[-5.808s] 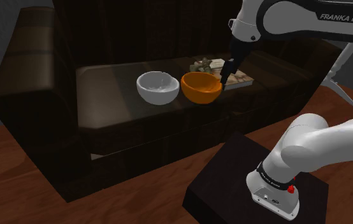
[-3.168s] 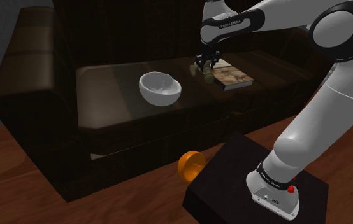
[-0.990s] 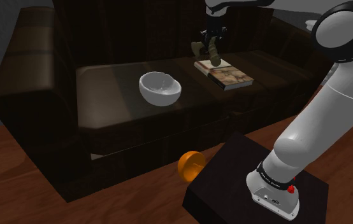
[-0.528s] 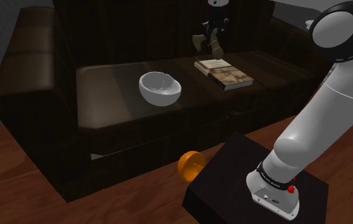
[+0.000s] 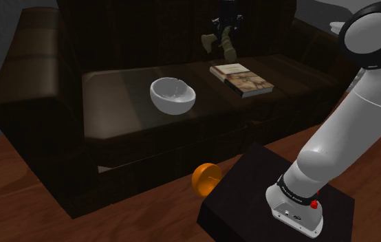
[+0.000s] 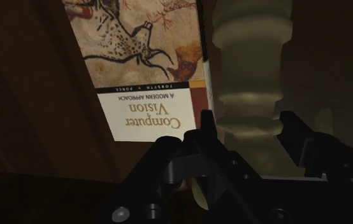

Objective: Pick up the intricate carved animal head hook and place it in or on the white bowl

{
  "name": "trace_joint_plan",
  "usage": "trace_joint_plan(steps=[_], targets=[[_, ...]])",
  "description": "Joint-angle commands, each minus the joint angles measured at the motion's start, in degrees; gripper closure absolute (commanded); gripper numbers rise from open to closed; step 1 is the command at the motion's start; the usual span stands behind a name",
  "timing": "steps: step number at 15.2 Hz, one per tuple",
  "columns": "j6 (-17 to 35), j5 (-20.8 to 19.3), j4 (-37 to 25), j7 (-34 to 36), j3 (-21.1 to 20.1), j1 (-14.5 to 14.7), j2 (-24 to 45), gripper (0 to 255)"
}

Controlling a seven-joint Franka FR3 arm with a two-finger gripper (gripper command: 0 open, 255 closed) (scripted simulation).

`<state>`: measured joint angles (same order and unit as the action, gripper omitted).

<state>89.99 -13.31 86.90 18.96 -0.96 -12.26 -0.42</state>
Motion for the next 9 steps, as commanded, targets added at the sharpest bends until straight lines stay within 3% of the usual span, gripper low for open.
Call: trace_joint_plan(steps=[1,9], targets=[[-0.55,-0.10,1.28,2.61,-1.31,1.29,-1.23,255],[-4.59,-0.15,0.71,13.13,-7.17,6.61,-2.13,255]])
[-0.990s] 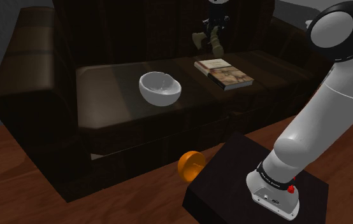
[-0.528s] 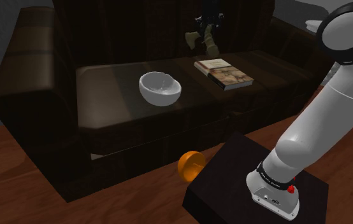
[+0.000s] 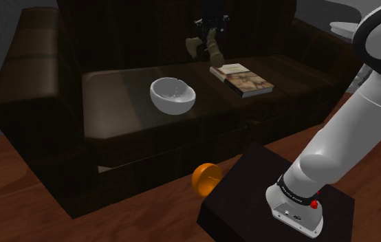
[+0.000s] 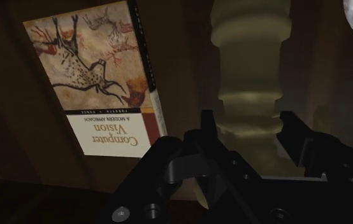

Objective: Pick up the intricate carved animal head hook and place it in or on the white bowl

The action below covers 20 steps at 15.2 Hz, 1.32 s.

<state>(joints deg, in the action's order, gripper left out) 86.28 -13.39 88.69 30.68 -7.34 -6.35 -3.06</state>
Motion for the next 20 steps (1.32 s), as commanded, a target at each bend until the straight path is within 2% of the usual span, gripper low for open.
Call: trace_joint_plan(steps=[1,8,13,20], targets=[[-1.44,-0.07,-1.49,2.75,-1.56,1.36,0.70,255],[-5.91,-0.52,-6.69,12.27,-6.91,6.37,3.86,255],[-10.03,-1.77,-13.57,19.52,-10.76,10.81,8.64,255],[-3.64,-0.68,-4.63,20.25,-10.35,10.15,5.96,255]])
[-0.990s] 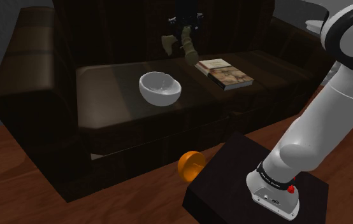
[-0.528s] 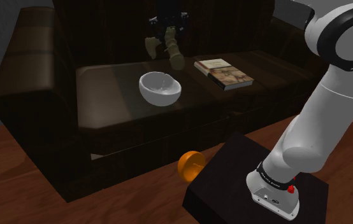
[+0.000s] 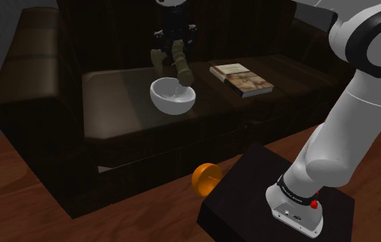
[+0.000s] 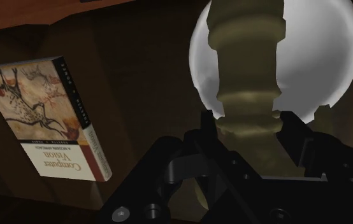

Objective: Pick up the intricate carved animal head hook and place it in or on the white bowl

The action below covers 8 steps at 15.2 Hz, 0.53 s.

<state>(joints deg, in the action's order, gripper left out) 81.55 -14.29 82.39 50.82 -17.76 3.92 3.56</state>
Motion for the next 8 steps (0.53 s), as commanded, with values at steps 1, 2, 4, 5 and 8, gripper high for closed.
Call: trace_joint_plan(steps=[1,2,4,5,8], targets=[[1.95,0.34,2.81,0.23,0.11,-0.19,-0.95,255],[2.80,0.44,3.92,0.34,0.15,-0.25,-1.23,255],[4.47,0.61,6.07,0.57,0.23,-0.35,-1.71,255],[5.30,0.68,7.10,0.68,0.27,-0.40,-1.93,255],[7.73,0.85,10.07,1.04,0.37,-0.52,-2.48,255]])
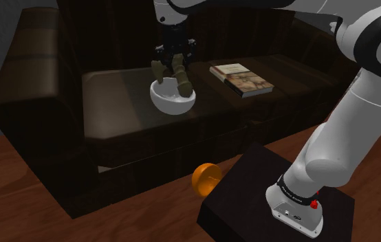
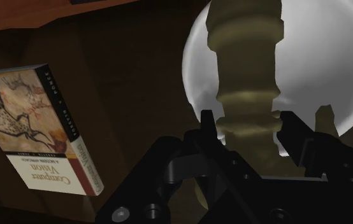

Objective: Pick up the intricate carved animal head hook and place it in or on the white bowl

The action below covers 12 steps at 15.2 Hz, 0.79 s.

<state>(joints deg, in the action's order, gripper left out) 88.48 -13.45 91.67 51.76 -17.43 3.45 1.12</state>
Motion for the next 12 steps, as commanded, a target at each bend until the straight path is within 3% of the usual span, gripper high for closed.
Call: trace_joint_plan(steps=[1,10,11,12], targets=[[1.60,0.05,1.74,0.22,0.07,-0.08,-0.19,255],[2.86,0.10,3.21,0.43,0.12,-0.12,-0.39,255],[2.79,0.06,3.00,0.40,0.12,-0.13,-0.25,0],[2.80,0.06,2.99,0.41,0.12,-0.12,-0.23,0]])
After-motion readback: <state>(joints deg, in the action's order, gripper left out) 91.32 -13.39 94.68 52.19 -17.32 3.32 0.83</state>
